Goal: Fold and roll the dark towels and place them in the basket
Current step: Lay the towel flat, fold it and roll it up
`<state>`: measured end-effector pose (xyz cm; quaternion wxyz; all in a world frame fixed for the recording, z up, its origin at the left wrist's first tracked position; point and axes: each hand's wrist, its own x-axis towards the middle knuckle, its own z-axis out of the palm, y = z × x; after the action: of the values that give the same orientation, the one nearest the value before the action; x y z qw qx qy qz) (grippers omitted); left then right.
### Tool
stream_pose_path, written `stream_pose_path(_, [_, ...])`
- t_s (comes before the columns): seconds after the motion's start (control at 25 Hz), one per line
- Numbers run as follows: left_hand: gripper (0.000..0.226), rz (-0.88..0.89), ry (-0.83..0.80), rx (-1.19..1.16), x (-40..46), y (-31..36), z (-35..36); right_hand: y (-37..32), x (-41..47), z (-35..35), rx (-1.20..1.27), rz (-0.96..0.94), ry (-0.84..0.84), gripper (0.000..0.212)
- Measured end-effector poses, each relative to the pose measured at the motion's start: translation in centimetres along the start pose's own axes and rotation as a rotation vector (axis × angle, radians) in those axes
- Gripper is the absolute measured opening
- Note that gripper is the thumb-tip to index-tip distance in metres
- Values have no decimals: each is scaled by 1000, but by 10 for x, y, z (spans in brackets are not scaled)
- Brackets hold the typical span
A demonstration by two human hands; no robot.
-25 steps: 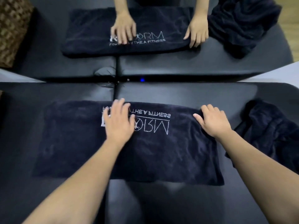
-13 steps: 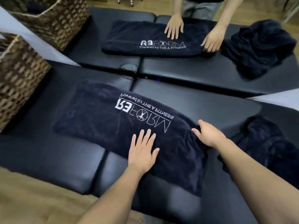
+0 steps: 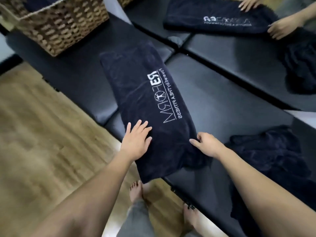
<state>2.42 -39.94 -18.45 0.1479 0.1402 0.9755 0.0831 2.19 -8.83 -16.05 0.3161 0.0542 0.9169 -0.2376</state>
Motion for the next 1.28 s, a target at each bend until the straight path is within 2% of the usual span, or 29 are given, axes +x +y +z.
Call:
stream_pose_path(0.08, [69,12,72,-61,-37,28,22,14,-5,-2,-174,-98,9,39])
stream_pose_path(0.2, [87,-17,76,-37,-82,59,62,41,-11,-7,-389,-342,90,39])
stream_pose_path(0.36, [95,-149,38,23,-110,74,80,74,-4,-15,-760,-841,382,69])
stream_pose_path(0.48, [94,-313,41,-37,-115,71,77,78,7,-10,-910,-999,324,92])
stream_pose_path(0.56, [102,-387,76,-325,-119,71,76,71,10,-8,-925,-1038,291,100])
stream_pose_path(0.64, [104,-472,165,-803,-118,75,76,64,9,-4,-899,-1065,271,101])
stream_pose_path(0.72, [94,-596,318,-1172,-110,86,77,58,11,-5,-850,-1101,236,99])
stream_pose_path(0.76, [88,-664,370,-1283,-106,92,74,58,11,-7,-844,-1109,211,99])
stream_pose_path(0.84, [75,-788,427,-1382,-103,99,72,62,10,-11,-779,-1063,143,104])
stream_pose_path(0.88, [69,-851,437,-1410,-103,100,71,66,6,-14,-690,-974,71,108])
stream_pose_path(0.96, [60,-954,446,-1489,-105,97,72,72,-8,-13,-255,-669,-24,105])
stream_pose_path(1.04, [56,-1012,429,-1583,-108,97,70,65,-18,1,194,-328,70,93])
stream_pose_path(1.08, [55,-1019,416,-1606,-109,100,68,56,-21,7,277,-209,100,88])
stream_pose_path(1.16, [54,-997,406,-1617,-111,109,58,41,-24,18,363,-103,20,83])
stream_pose_path(1.28, [43,-957,500,-1685,-114,110,42,31,-23,17,732,-16,-44,65])
